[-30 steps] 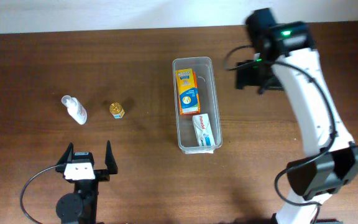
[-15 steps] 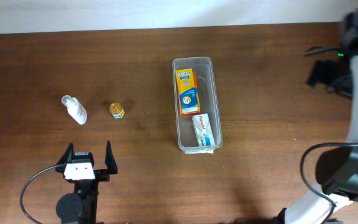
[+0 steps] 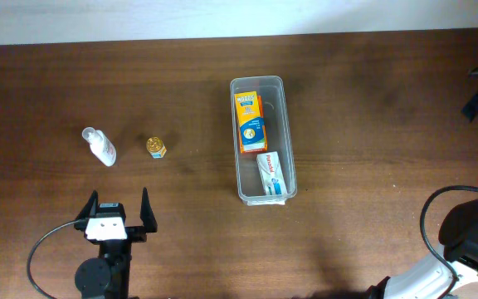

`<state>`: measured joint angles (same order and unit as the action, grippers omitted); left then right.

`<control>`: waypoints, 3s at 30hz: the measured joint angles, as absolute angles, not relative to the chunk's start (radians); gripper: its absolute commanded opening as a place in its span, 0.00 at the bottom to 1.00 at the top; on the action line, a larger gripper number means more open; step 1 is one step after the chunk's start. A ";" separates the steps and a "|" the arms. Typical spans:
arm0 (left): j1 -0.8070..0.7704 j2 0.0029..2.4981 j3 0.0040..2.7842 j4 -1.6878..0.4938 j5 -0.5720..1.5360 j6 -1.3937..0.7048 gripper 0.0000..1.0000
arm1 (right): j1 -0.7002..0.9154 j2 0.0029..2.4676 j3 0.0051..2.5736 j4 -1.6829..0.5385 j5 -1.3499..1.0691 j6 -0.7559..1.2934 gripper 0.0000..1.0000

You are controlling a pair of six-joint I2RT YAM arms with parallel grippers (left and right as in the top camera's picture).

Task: Pack container
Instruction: 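Raise the right gripper and retract it to the right, then move the left gripper forward toward the white squeeze bottle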

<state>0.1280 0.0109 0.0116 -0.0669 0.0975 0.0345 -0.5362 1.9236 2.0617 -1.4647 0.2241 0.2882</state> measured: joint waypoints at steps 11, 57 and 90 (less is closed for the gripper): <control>0.128 0.011 0.012 -0.067 0.097 0.035 0.99 | -0.536 1.924 2.061 -1.450 0.216 0.288 0.98; 0.128 0.669 1.122 -0.784 0.283 0.064 0.99 | -0.536 1.924 2.059 -1.450 0.208 0.289 0.98; 0.184 1.763 2.019 -1.389 0.047 0.101 0.99 | -0.536 1.924 2.059 -1.449 0.208 0.289 0.98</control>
